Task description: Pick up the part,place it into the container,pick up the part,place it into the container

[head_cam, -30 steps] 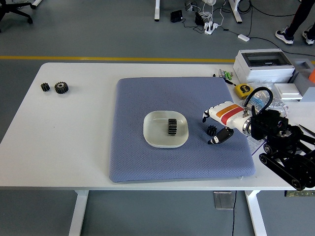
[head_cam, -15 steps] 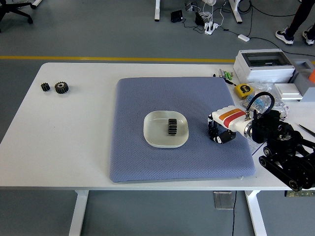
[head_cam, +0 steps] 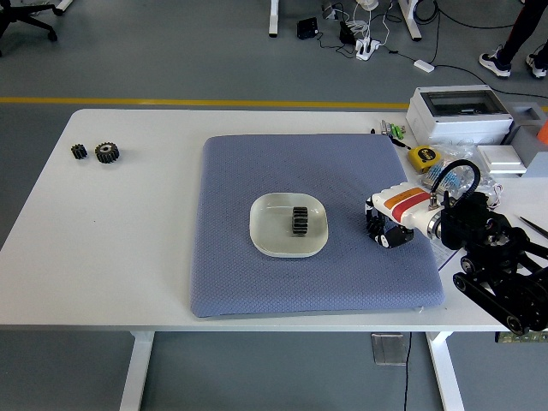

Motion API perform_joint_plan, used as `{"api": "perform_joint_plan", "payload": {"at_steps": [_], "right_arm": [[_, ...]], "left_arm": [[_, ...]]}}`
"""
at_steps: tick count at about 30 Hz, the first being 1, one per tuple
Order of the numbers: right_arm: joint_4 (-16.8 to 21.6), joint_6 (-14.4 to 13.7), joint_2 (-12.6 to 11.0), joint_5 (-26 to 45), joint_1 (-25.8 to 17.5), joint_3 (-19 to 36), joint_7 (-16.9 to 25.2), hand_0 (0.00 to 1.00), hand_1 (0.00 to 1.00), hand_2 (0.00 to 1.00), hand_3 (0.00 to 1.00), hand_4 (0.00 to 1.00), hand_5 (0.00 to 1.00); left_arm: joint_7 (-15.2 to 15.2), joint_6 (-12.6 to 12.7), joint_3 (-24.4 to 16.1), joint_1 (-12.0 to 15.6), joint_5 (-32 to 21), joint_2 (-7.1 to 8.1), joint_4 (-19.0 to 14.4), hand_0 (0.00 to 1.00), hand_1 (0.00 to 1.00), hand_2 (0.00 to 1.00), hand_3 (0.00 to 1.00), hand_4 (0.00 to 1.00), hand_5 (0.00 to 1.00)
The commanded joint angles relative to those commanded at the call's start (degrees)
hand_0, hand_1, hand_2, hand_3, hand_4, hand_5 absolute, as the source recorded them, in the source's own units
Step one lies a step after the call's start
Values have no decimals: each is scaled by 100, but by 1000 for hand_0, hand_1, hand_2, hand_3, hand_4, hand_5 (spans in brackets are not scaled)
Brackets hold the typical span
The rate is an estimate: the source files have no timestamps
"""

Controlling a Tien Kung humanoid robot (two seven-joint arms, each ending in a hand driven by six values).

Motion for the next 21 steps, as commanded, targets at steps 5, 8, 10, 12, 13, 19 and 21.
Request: {"api": "perform_joint_plan", "payload": {"at_steps": [5,8,10,12,13,19,21], "right_arm": [[299,-23,-82,-92,4,117,-19,377,400,425,493,636,46],[445,-27,-109,-142,20,189,-36,377,400,425,493,636,46],[533,-18,-126,-179,31,242,-49,377,400,425,493,636,46],[620,-12,-142,-224,44,302,-63,377,397,424,495,652,38],[660,-8,-149,-237,50,327,-68,377,397,424,495,652,38],[879,82,-210,-301,111,496,-118,378,396,423,495,666,31],[919,125,-230,-309,148,538,-137,378,396,423,495,666,31]], "left_arm": [[5,-8,-35,23,48,1,0,671,670,623,559,581,529],[7,-16,-53,30,80,4,0,671,670,623,559,581,529],[5,-23,-50,25,87,7,0,671,670,623,559,581,529],[2,-30,-35,17,76,14,0,671,670,624,559,581,529],[2,-31,-38,14,75,17,0,671,670,624,559,581,529],[-3,-30,-46,-9,69,27,0,672,666,623,559,581,529],[-3,-24,-60,-12,66,30,0,672,666,623,559,581,529]]}}
